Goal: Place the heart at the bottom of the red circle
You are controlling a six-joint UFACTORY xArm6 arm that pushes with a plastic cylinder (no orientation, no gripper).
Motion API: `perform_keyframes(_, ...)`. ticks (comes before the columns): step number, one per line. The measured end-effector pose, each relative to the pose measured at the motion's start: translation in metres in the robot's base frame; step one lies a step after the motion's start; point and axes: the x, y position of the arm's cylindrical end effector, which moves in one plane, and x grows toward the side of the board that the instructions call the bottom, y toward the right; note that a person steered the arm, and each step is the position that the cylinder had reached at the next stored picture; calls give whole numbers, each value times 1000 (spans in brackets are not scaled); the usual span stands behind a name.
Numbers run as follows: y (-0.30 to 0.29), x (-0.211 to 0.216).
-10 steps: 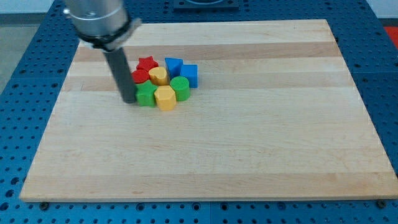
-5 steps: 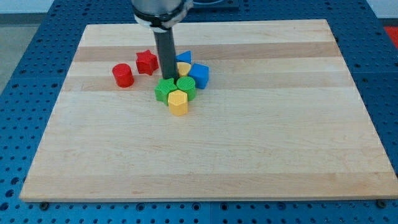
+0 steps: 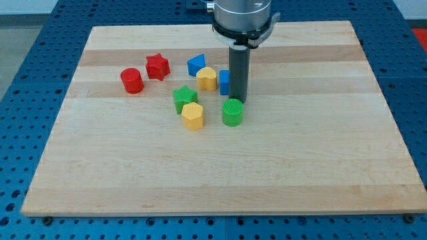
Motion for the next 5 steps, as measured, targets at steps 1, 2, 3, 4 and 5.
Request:
perform_keyframes(1, 16, -21)
perform_keyframes(2, -7, -47)
perform_keyframes(3, -55, -36)
perform_keyframes(4, -75, -27)
perform_keyframes(5, -75, -32)
